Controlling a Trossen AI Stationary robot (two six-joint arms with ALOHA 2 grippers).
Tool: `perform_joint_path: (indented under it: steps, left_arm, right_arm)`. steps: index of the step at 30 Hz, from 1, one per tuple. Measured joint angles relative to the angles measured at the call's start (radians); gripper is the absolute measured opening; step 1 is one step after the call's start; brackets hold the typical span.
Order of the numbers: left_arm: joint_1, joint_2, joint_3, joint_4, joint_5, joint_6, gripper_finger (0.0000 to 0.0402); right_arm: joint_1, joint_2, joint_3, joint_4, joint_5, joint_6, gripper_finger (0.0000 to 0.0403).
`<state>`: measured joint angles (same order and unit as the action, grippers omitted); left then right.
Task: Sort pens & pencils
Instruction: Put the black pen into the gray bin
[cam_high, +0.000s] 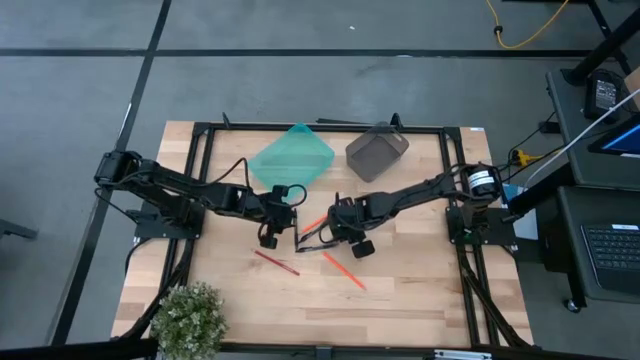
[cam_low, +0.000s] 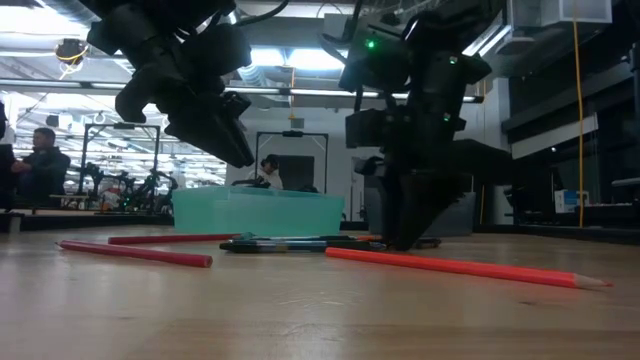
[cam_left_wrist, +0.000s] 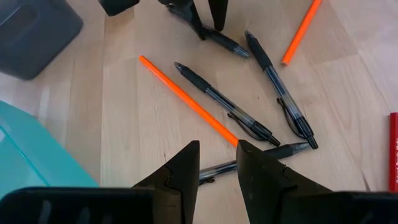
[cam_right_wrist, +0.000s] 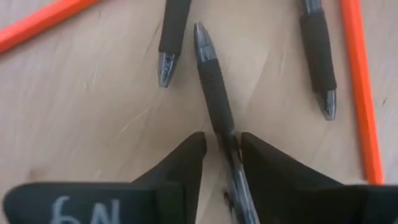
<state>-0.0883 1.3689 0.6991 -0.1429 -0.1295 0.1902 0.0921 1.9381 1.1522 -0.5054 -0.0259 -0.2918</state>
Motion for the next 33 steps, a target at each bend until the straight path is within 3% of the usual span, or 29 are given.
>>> perform_joint_path:
  steps: [13, 20, 33]
  left_arm:
    - [0.000, 0.000, 0.000, 0.000, 0.000, 0.001, 0.0100]
    - [0.000, 0.000, 0.000, 0.001, 0.000, 0.006, 0.0100]
    - [0.001, 0.000, 0.000, 0.001, 0.000, 0.005, 0.0100]
  right_arm:
    - [-0.011, 0.002, -0.001, -0.025, -0.043, 0.050, 0.0089]
    - [-0.023, 0.002, -0.004, -0.006, -0.061, 0.079, 0.0027]
    - [-0.045, -0.006, -0.005, 0.002, -0.092, 0.133, 0.0027]
